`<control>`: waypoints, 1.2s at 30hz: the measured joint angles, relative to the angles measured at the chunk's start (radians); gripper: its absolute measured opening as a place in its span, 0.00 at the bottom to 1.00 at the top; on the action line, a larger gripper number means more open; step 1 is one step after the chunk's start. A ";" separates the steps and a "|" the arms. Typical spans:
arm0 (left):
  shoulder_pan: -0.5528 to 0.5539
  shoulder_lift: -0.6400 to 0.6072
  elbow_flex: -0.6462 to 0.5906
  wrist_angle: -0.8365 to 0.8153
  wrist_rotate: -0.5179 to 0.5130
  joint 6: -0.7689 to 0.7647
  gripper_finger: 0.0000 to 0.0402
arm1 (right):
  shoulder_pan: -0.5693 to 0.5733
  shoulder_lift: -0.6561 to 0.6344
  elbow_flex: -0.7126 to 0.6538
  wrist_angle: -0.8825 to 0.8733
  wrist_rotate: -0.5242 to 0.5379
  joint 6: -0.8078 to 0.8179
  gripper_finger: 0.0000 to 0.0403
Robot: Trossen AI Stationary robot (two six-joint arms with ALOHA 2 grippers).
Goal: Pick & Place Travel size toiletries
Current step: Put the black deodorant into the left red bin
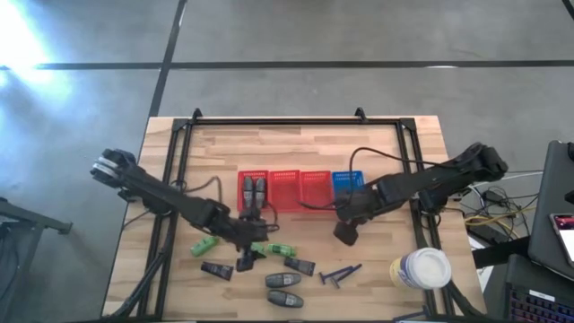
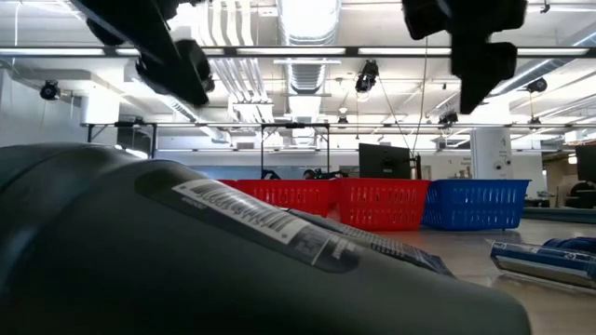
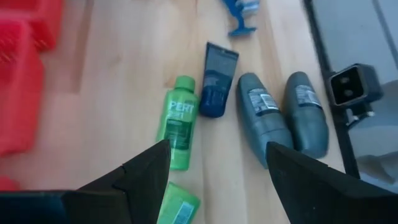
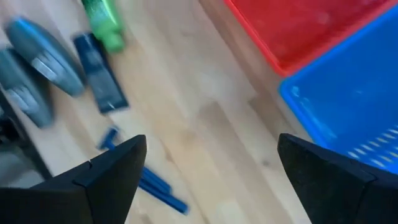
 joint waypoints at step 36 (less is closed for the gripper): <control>-0.131 0.628 0.639 -0.461 -0.083 -0.190 0.71 | 0.098 -0.360 -0.255 -0.083 0.090 -0.204 0.90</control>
